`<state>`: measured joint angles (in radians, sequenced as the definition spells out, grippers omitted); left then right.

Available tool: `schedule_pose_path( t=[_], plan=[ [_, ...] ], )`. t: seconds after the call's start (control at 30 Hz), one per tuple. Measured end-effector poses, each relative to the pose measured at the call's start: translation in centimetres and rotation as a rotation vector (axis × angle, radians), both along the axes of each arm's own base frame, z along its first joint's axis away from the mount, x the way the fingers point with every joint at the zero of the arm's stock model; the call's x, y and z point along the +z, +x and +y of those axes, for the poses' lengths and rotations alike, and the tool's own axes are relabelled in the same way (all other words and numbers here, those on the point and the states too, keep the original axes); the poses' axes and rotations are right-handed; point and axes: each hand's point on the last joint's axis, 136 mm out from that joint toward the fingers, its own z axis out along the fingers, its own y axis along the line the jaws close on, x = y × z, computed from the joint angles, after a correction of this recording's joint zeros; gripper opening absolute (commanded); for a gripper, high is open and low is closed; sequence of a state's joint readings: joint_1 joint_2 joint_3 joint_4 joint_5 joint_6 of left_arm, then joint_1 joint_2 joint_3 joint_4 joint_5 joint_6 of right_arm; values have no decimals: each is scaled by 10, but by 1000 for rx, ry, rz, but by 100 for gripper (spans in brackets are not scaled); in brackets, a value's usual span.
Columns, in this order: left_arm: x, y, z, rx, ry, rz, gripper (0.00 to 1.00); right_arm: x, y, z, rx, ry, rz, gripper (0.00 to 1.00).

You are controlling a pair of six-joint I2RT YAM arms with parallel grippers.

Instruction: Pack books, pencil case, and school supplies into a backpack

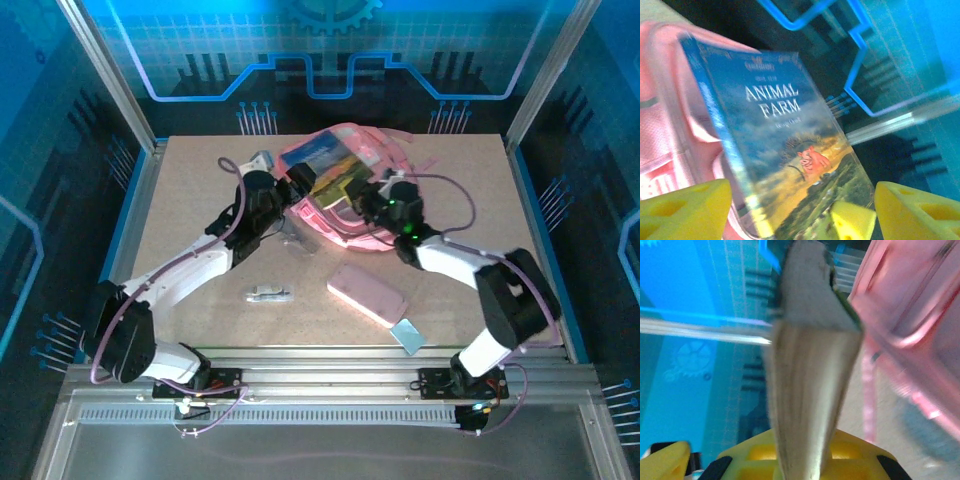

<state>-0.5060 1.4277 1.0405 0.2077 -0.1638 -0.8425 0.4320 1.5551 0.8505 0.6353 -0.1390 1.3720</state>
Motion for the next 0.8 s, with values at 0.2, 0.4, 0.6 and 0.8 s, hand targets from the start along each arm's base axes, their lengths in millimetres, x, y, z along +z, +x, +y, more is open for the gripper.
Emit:
schedule_pose_path(
  t=[0.2,0.4,0.6,0.8],
  plan=[
    [0,11,-61,-258,260,-28,72,2,-5,-107,-136,-252,33,0],
    [-41,17,-120,-500,521,-10,72,-15,-26,-214,-253,-399,158,0],
    [-94,36,-157,-679,711,47,74,-34,-50,-270,-277,-423,263,0],
    [-150,35,-174,-772,893,112,76,-37,-62,-276,-242,-403,263,0]
  ],
)
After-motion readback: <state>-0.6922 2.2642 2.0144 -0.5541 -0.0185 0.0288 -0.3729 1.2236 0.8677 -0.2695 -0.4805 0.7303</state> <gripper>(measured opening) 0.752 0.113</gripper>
